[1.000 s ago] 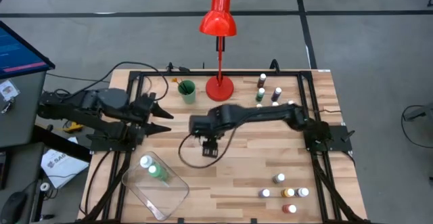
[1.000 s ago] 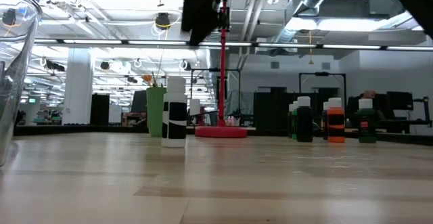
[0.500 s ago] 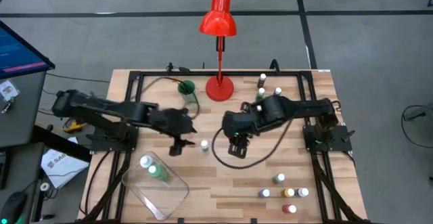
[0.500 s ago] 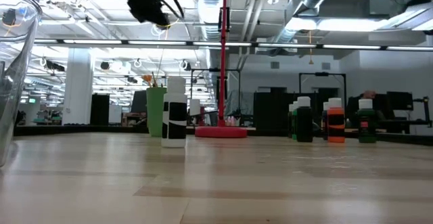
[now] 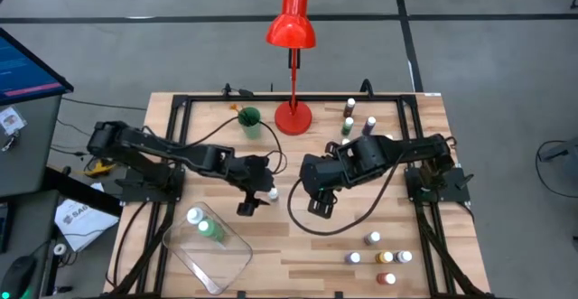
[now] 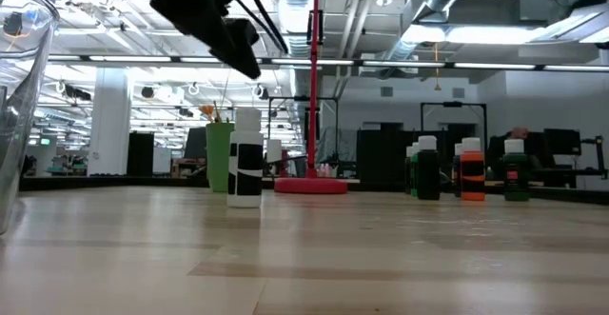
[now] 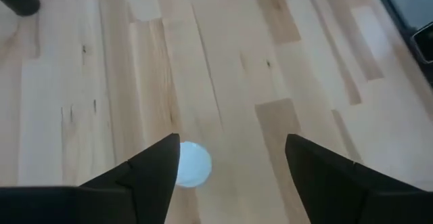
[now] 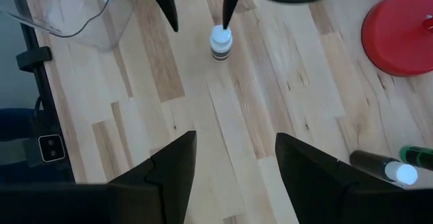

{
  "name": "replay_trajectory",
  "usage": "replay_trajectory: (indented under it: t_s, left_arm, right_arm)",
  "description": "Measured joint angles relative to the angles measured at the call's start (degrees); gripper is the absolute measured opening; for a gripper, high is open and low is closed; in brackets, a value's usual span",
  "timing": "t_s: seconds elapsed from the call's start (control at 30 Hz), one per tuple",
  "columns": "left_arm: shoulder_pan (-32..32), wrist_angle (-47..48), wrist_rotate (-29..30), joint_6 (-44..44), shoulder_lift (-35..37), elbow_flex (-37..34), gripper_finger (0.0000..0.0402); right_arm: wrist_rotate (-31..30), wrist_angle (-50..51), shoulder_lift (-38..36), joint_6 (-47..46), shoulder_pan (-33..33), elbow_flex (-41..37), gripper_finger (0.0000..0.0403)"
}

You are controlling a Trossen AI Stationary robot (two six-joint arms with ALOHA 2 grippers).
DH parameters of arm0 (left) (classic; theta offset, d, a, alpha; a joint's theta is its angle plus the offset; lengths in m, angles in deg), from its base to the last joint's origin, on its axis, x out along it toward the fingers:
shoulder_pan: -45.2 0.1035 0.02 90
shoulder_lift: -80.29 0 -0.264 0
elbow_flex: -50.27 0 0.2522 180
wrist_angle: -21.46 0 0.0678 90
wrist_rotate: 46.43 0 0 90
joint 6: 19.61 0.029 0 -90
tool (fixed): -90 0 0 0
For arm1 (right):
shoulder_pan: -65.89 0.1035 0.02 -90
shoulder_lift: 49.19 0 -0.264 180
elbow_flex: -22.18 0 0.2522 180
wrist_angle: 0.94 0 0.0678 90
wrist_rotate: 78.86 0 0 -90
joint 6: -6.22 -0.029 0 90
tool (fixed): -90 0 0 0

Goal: Pick & Place Paint Supplies
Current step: Put the white coloring bottle into the transparent bin

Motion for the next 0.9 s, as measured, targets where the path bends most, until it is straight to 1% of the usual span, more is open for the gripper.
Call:
replay_trajectory:
  t_s: [0.23, 0.53, 0.7, 0.83, 0.9]
  left_arm:
    - [1.38, -1.07, 0.04, 0.13, -3.43, 0.0, 0.0262]
    - [1.34, -3.02, 0.05, 0.11, -4.86, -1.64, 0.0262]
    - [1.34, -4.12, 1.35, 0.34, -4.85, -1.7, 0.0261]
    - [1.34, -4.05, 1.4, 0.59, -5.74, -1.75, 0.0253]
    - [1.34, -5.54, 1.4, 0.65, -6.3, -1.73, 0.0248]
  right_arm:
    - [-0.02, 0.0, 0.0, 0.0, 0.92, 0.0, 0.0196]
    - [-0.02, 0.0, 0.0, -0.46, 1.79, 0.0, 0.0194]
    - [0.0, 0.0, 0.0, -0.48, 2.11, 0.0, 0.0192]
    - [0.0, 0.0, 0.02, -0.48, 2.07, 0.0, 0.0189]
    - [0.0, -0.02, 0.02, -0.46, 2.07, 0.0, 0.0188]
